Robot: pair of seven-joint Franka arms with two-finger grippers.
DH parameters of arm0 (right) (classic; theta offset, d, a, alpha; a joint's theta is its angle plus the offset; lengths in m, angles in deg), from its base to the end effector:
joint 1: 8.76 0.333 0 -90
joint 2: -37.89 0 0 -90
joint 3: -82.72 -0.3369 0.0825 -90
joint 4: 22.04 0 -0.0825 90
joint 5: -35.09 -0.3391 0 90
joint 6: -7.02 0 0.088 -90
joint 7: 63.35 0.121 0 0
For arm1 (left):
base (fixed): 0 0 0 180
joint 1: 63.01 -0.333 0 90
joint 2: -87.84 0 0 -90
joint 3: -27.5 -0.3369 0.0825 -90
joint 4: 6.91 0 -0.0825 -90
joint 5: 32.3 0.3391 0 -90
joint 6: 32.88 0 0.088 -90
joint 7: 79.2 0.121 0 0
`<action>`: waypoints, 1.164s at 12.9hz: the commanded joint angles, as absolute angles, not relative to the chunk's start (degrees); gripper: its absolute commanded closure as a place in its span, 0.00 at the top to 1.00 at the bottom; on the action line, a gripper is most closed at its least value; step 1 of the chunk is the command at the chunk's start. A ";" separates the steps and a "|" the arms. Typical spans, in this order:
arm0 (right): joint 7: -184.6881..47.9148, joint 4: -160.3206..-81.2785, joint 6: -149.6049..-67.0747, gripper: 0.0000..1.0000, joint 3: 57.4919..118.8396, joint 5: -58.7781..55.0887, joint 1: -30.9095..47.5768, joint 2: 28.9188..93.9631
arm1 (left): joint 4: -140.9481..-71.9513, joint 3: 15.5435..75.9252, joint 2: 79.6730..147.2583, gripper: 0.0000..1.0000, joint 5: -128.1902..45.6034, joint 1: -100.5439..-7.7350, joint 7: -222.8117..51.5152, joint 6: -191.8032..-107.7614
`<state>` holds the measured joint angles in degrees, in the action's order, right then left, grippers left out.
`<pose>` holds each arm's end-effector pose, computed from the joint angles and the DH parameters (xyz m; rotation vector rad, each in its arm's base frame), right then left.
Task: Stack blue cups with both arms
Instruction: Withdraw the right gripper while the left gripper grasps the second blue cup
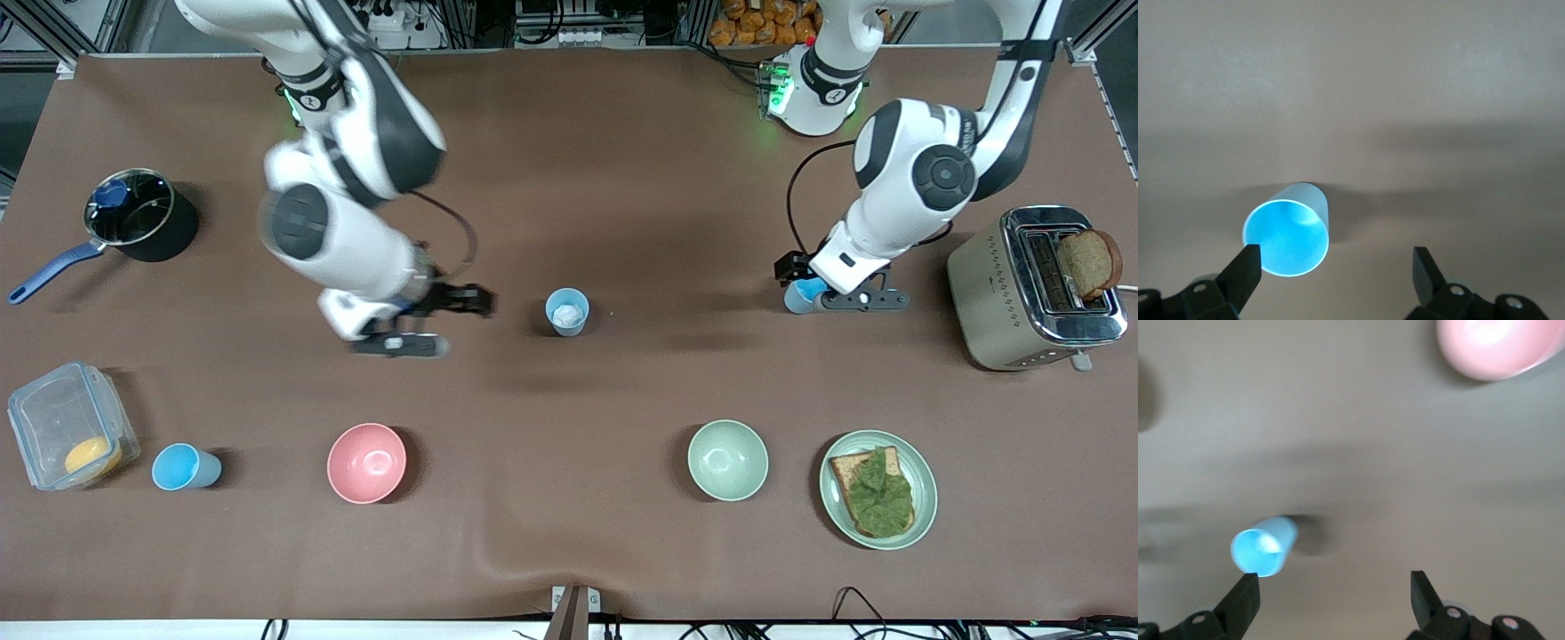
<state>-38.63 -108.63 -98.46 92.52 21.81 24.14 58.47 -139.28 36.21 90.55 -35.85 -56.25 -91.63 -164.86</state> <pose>0.5632 0.2803 0.4784 -2.9971 0.1244 0.1313 0.4598 -0.1290 0.3585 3.1023 -0.0161 -0.1004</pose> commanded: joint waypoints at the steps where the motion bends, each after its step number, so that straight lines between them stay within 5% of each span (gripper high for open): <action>1: -46.26 -102.38 -87.16 1.00 95.01 26.21 22.01 56.19 | -142.35 36.64 91.18 1.00 -36.96 -55.72 -91.94 -168.32; 6: -63.34 -103.51 -78.77 1.00 98.72 25.86 12.01 49.68 | -144.81 36.64 93.38 0.98 -36.96 -55.19 -91.77 -172.53; 9: -65.46 -107.89 -79.64 1.00 89.52 26.47 0.95 46.69 | -144.81 36.64 94.52 0.79 -36.79 -55.19 -90.98 -173.07; 12: -65.38 -120.17 -89.89 1.00 79.40 33.14 -6.89 39.23 | -145.34 36.55 94.79 0.49 -36.70 -55.45 -90.80 -173.60; 15: -65.64 -121.54 -92.65 1.00 78.76 33.24 -9.64 37.72 | -146.22 36.37 94.96 0.47 -36.34 -55.89 -90.62 -173.60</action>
